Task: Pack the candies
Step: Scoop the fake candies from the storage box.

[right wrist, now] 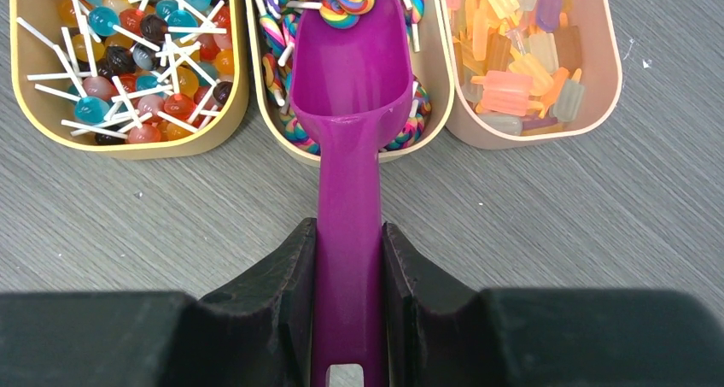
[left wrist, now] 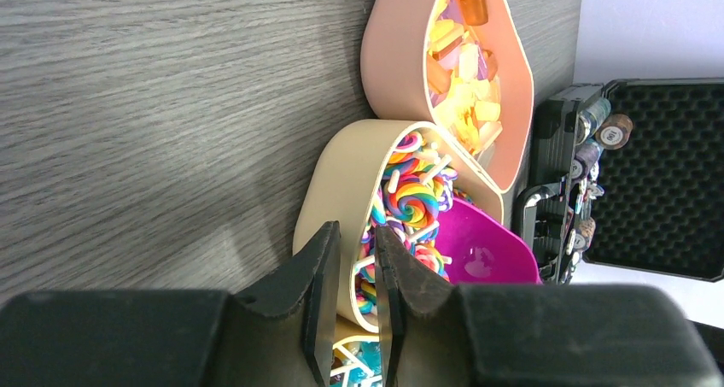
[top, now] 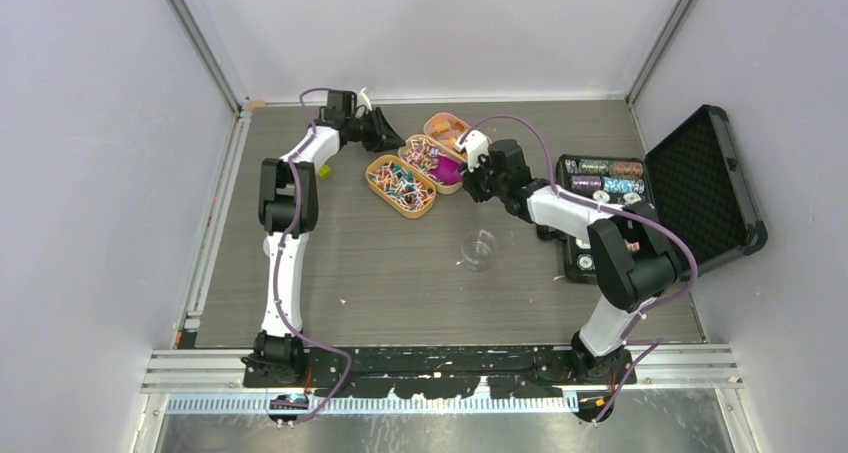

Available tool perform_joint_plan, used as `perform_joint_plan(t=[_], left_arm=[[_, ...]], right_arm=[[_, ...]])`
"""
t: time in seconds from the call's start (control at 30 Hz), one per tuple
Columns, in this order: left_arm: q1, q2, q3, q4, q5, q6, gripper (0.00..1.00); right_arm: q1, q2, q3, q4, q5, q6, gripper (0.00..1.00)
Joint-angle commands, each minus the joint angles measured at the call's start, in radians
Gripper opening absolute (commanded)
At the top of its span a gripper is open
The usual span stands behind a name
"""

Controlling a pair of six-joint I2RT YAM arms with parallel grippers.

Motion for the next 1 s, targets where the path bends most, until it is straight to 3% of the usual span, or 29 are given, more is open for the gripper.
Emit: perform_joint_plan(t=[0.0,0.23,0.5,0.97], left_arm=[[-0.017,-0.016,-0.007,0.004,0.062,-0.008,0.23],[-0.02,-0.02,-0.015,0.013,0.073,-0.015,0.22],[-0.022,-0.026,-0.02,0.014,0.077,-0.015,0.22],[-0.025,-0.029,-0.029,0.001,0.075,-0.011,0.21]], right_arm=[[-0.01,0.01,-0.038,0.081,-0.017,0.01,0.0],[-0.01,0.036,-0.015,0.072,0.004,-0.02,0.0],[-0.004,0.043,0.106,-0.175,0.059,-0.073,0.0],[-0.036,0.041,-0.013,0.083,-0.032,0.023,0.0]])
